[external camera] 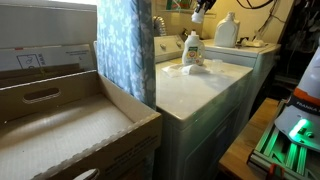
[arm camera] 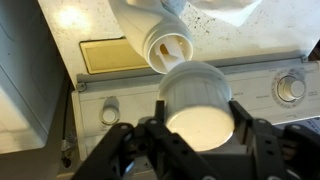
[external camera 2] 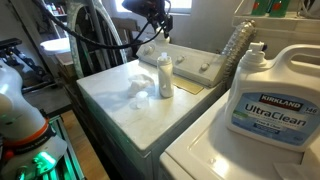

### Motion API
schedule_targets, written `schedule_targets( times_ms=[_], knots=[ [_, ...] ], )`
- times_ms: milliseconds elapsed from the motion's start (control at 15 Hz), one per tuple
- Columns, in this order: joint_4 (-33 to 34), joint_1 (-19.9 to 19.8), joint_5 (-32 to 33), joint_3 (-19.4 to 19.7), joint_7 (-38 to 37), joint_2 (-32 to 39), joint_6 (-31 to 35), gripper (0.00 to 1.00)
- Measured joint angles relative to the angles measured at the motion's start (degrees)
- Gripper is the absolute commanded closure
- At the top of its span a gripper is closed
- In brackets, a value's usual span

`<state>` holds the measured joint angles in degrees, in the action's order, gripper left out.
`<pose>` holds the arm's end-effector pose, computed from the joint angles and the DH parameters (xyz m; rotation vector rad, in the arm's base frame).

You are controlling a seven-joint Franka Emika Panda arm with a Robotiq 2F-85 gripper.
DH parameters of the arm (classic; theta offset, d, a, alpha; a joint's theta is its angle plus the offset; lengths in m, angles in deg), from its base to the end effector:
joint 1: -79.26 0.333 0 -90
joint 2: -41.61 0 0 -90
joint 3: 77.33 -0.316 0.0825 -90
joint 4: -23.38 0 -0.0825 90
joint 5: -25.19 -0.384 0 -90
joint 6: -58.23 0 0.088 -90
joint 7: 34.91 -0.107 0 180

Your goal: Put the white cap on the bottle on the left and then put the clear cap on the bottle on the right

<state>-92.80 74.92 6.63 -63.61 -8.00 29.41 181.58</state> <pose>0.5020 -0.1598 0.5741 -2.8766 -0.0245 -0.6355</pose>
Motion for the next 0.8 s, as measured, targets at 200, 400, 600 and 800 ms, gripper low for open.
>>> schedule_targets(
  times_ms=[200, 400, 600, 800],
  knots=[
    [0.00, 0.27, 1.25, -1.44, 1.98, 0.66, 0.00, 0.62],
    [0.00, 0.28, 4.97, -2.42, 3.52, 1.67, 0.00, 0.62],
    [0.00, 0.28, 7.85, -2.86, 5.76, 2.31, 0.00, 0.62],
    [0.00, 0.28, 10.55, -3.29, 7.79, 2.52, 0.15, 0.62]
  ],
)
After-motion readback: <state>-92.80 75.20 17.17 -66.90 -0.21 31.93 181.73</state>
